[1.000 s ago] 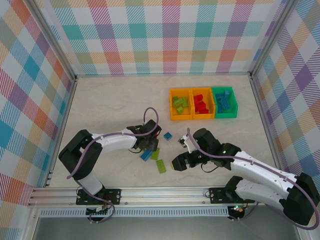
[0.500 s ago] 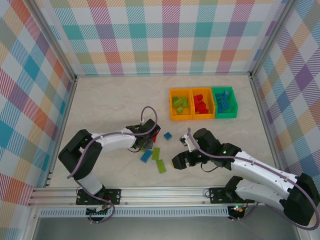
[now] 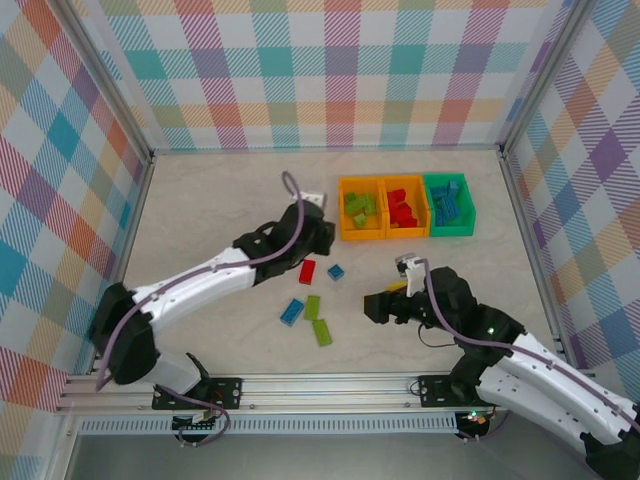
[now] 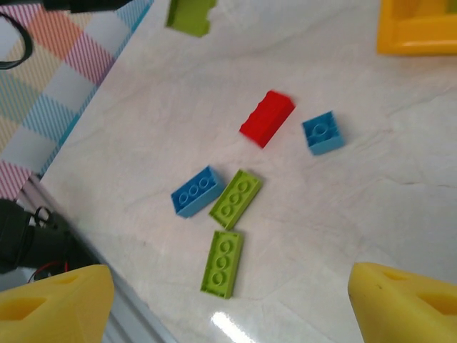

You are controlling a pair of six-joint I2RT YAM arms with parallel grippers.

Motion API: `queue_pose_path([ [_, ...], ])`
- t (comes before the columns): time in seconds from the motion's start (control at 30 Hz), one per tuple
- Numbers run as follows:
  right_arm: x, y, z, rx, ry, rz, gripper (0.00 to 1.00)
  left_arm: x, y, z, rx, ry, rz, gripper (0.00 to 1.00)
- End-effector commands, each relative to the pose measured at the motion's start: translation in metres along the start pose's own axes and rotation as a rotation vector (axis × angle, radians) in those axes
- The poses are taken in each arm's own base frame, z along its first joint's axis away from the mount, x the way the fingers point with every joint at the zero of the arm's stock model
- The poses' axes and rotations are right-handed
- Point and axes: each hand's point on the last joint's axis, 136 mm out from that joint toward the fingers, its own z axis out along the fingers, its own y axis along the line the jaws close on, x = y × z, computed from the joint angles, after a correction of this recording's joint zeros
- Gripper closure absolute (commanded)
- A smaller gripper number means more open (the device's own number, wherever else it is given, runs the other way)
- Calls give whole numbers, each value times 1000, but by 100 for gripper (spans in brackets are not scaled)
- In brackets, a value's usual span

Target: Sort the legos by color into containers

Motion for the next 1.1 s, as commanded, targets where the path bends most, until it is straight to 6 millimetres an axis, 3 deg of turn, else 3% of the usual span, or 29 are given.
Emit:
queue_pose_path([
  [0.0, -10, -8, -8, 42, -77, 18, 13, -20, -27, 45, 21, -38, 31, 80],
  [0.1, -1, -12, -11, 57, -44, 33, 13, -37, -32, 92, -11, -36, 21, 80],
  [0.27, 13, -12, -16, 41, 1, 67, 13, -50, -8, 163, -138, -3, 20, 75],
  [0.37, 15, -10, -17, 31, 10, 78, 13, -53, -8, 189, -120, 47, 39, 67],
  [0.47, 14, -12, -14, 45, 12, 73, 12, -63, -30, 194, -16, 44, 68, 50],
  [0.57, 11, -14, -9, 63, 11, 61, 12, -82, -44, 178, 52, 12, 61, 44],
  [0.67, 6, -18, -5, 90, -7, 57, 12, -99, -54, 147, 105, -18, 51, 41],
  [0.8, -1, -22, 0, 107, -41, 39, 5, -110, -72, 75, 196, -98, 61, 40],
  [0.93, -5, -24, 7, 135, -21, -30, 0, -84, -77, -12, 243, -181, 134, 39],
  [1.07, 0, -18, 31, 110, 60, -114, 0, -37, -61, -81, 216, -172, 226, 38],
])
